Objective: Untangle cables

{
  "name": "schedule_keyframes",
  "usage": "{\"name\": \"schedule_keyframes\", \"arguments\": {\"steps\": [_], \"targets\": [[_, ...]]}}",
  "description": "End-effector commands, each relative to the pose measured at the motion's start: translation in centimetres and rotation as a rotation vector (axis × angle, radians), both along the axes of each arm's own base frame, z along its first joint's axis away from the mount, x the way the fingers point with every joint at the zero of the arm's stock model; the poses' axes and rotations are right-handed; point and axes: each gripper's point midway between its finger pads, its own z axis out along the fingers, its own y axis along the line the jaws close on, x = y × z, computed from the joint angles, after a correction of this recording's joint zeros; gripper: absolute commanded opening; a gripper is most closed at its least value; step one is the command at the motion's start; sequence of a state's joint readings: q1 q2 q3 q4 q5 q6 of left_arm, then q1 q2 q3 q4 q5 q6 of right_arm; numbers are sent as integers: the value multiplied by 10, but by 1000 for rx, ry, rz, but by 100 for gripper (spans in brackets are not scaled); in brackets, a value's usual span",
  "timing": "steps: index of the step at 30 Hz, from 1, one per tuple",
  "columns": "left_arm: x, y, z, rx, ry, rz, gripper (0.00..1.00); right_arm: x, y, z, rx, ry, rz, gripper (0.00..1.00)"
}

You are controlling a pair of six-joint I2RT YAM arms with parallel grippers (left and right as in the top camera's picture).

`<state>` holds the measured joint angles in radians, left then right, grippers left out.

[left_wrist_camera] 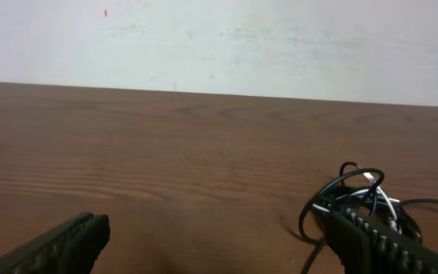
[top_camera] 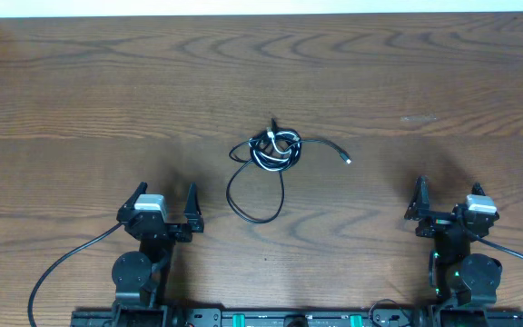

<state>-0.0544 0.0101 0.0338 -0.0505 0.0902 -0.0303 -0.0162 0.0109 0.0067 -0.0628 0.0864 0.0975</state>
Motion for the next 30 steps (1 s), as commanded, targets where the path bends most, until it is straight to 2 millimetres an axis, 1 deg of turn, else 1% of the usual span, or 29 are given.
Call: {"name": "schedule_keyframes", "arguments": {"steps": [1,9,14,18,19,25,28,30], "targets": [[0,0,-16,-36,40,5,96,0,-1,0,-9,-2,-4,99],[-1,-2,5,-52,3,-6,96,0,-1,0,-9,-2,-4,99],[-2,-13,5,-139,40,-59,96,0,-1,0,-9,-2,-4,99],[0,-16,5,-161,77,-67,96,0,-1,0,-9,-2,-4,99],[0,-16,8,-161,83,-67,96,0,-1,0,-9,-2,-4,99],[9,-16,43,-161,97,-66,96,0,-1,0,-9,-2,-4,99],[12,-17,54,-160,128,-64,96,0,-1,0,-9,-2,-4,99],[14,-21,60,-163,158,-85,96,0,-1,0,-9,-2,-4,99]]}}
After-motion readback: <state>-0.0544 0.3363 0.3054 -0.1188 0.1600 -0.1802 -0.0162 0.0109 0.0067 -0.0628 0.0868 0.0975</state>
